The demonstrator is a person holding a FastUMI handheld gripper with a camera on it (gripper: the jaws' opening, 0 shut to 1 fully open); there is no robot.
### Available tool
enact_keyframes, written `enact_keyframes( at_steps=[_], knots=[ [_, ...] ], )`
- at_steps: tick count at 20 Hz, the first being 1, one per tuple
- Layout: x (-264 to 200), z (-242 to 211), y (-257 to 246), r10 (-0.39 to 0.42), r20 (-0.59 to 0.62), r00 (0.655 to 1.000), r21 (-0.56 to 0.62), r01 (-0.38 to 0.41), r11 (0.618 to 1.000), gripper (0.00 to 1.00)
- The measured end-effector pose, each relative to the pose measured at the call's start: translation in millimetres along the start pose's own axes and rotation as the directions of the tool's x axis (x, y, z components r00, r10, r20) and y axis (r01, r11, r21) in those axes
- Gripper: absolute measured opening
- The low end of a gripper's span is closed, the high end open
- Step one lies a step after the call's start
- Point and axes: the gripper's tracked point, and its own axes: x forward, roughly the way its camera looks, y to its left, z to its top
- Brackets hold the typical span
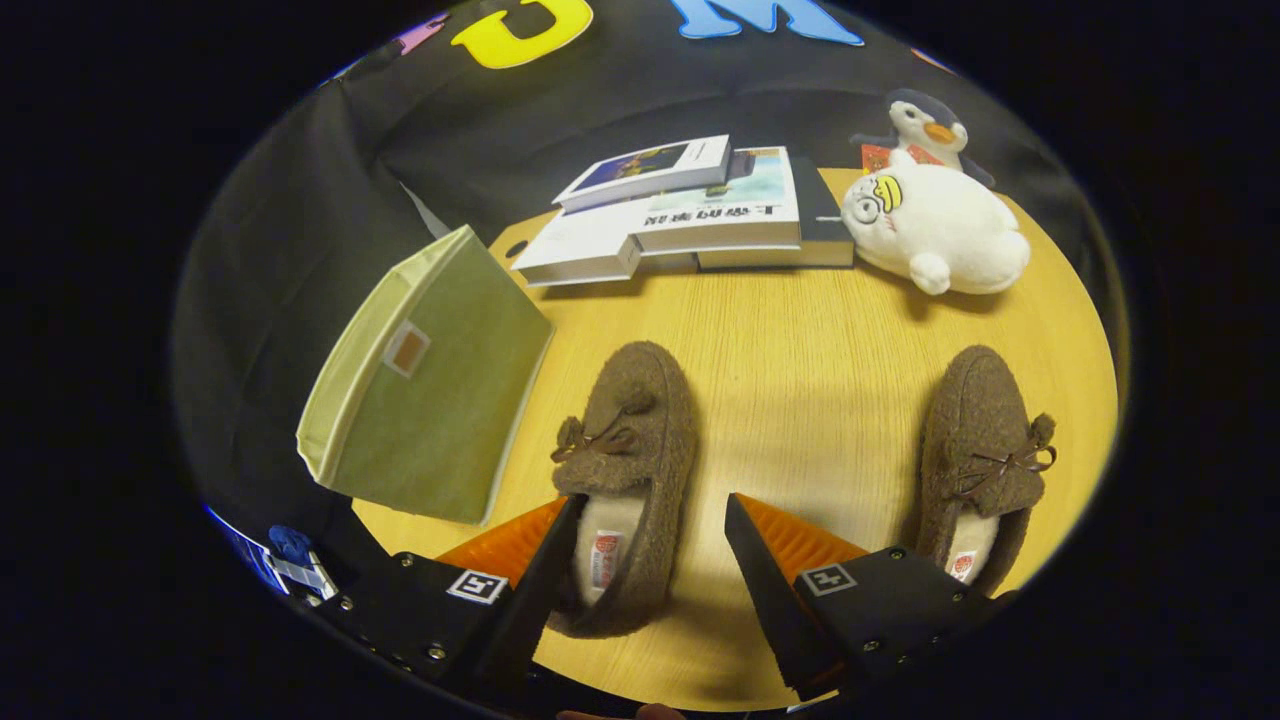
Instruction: Open the storage box then place both shoes into the box .Put the left shoe in first, then the right shoe, with the right side of both shoes facing outward in a uniform manner.
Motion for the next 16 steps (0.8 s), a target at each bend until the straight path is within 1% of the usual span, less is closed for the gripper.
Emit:
enact_keyframes(
  at_steps=[1, 4, 7, 8, 10, 11, 12, 13, 16],
  knots=[
    [6.2, -4.1, -6.4, -0.036, -0.023, 0.999, -0.008, 0.036, 0.999, 0.9],
    [28.1, 3.6, -13.0, -0.081, -0.03, 0.996, 0.0, 0.081, 0.997, 0.85],
    [46.0, 4.3, -15.8, -0.114, -0.062, 0.992, -0.002, 0.114, 0.994, 0.75],
    [51.1, 3.8, -9.1, -0.088, -0.063, 0.994, 0.01, 0.088, 0.996, 0.62],
    [48.7, 5.7, -5.7, -0.097, -0.073, 0.993, 0.0, 0.097, 0.995, 0.2],
    [48.1, 5.8, -8.8, -0.123, -0.072, 0.99, -0.016, 0.122, 0.992, 0.2],
    [42.1, 10.4, -12.1, -0.134, -0.074, 0.988, 0.007, 0.135, 0.991, 0.11],
    [46.3, 9.0, -9.1, -0.137, -0.077, 0.988, 0.015, 0.139, 0.99, 0.02],
    [32.2, 17.1, -8.0, -0.137, -0.085, 0.987, 0.022, 0.139, 0.99, 0.02]
  ],
)
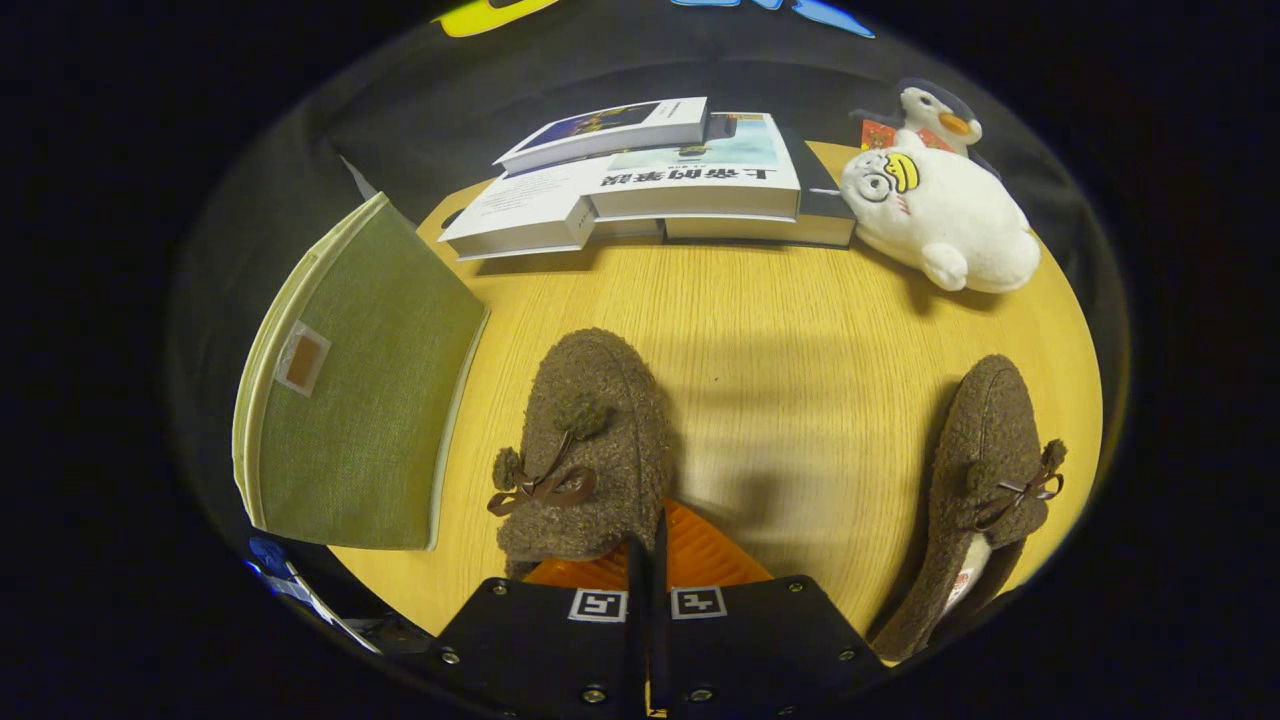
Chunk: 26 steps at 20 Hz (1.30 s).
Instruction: Open the storage box then place both shoes into the box .Put the left shoe in first, then the right shoe, with the right side of both shoes facing outward in a uniform manner.
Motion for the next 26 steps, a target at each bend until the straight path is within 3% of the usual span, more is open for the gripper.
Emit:
enact_keyframes(
  at_steps=[13, 26],
  knots=[
    [-94.2, 72.9, 40.7, 0.07, 0.111, 0.991, -0.02, -0.068, 0.997, 0.02],
    [-118.0, 126.9, 179.1, 0.234, 0.122, 0.965, -0.178, -0.211, 0.961, 0.02]
  ],
)
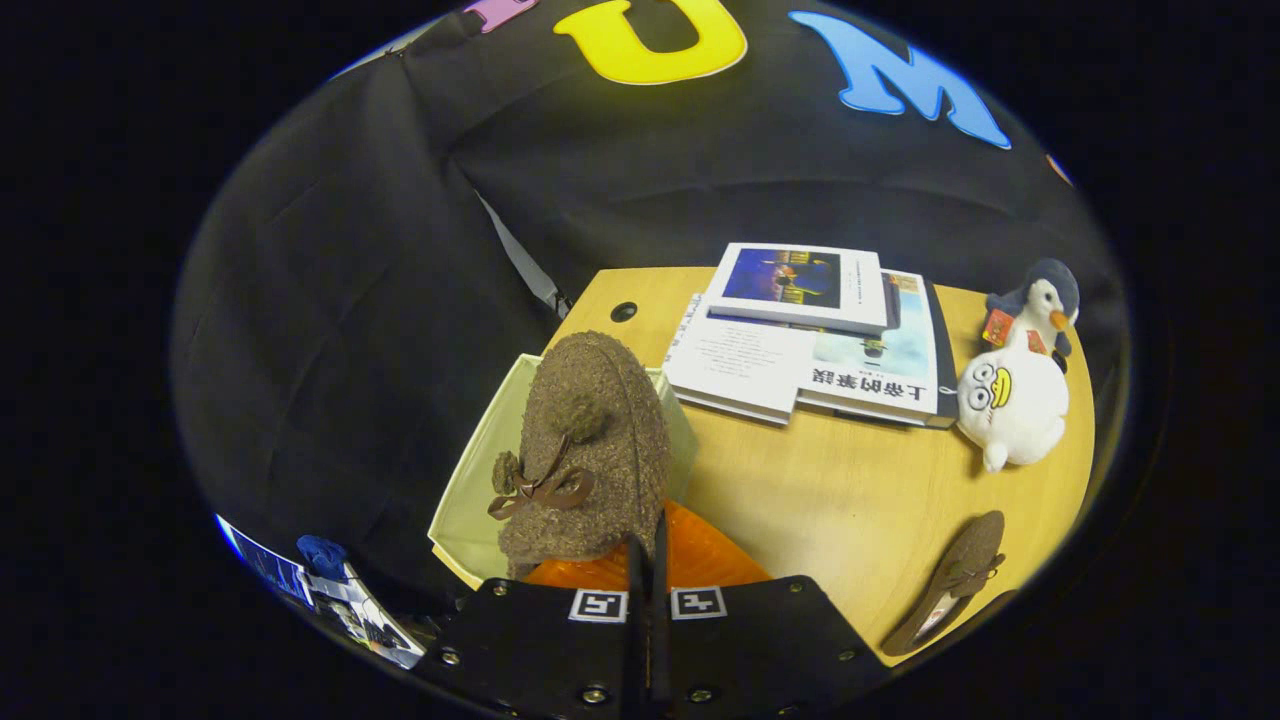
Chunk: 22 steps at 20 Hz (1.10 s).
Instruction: Open the storage box then place both shoes into the box .Put the left shoe in first, then the right shoe, with the right side of both shoes facing outward in a uniform manner.
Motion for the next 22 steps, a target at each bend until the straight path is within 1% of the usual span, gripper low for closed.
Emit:
enact_keyframes(
  at_steps=[5, 11, 21, 22],
  knots=[
    [29.5, 6.2, 35.4, 0.031, -0.037, 0.999, -0.03, -0.032, 0.999, 0.02],
    [65.6, 0.3, 58.2, 0.039, -0.096, 0.995, -0.041, -0.043, 0.998, 0.02],
    [111.7, -12.6, 74.8, 0.027, -0.177, 0.984, -0.058, -0.038, 0.998, 0.02],
    [117.7, -14.0, 78.3, 0.033, -0.184, 0.982, -0.058, -0.044, 0.997, 0.05]
  ],
)
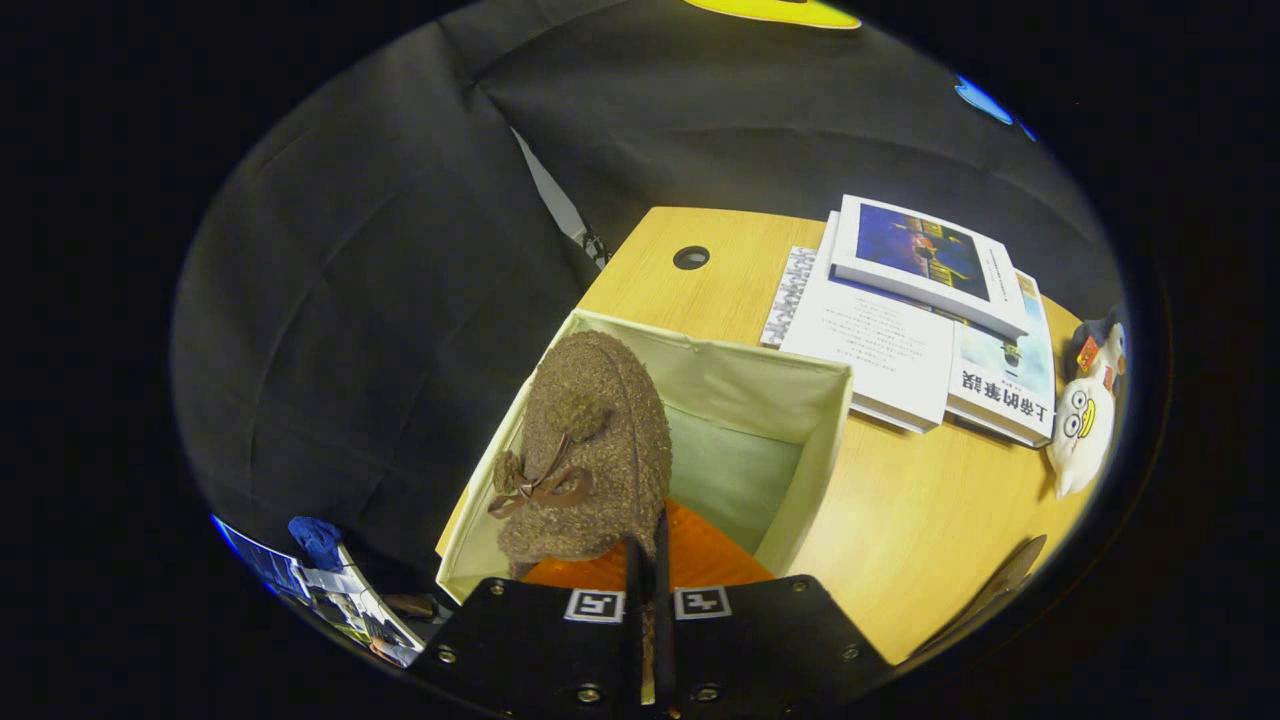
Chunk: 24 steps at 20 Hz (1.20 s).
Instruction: Open the storage box then place both shoes into the box .Put the left shoe in first, then the right shoe, with the right side of both shoes facing outward in a uniform manner.
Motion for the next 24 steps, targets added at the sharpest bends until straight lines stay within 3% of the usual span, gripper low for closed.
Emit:
enact_keyframes(
  at_steps=[1, 3, 5, 7, 16, 24],
  knots=[
    [3.9, 0.2, 0.8, -0.004, -0.003, 1.0, 0.0, 0.004, 1.0, 0.05],
    [12.2, -3.1, 1.0, 0.0, -0.013, 1.0, 0.019, 0.0, 1.0, 0.25],
    [4.6, 4.9, 7.7, 0.026, -0.004, 1.0, 0.053, -0.026, 0.998, 0.32],
    [3.6, 6.6, 6.0, 0.03, 0.008, 1.0, 0.056, -0.03, 0.998, 0.99],
    [-53.6, 14.4, -15.6, 0.055, 0.067, 0.996, 0.09, -0.061, 0.994, 0.98],
    [-108.2, -10.3, -75.5, 0.027, 0.122, 0.992, 0.105, -0.039, 0.994, 0.98]
  ],
)
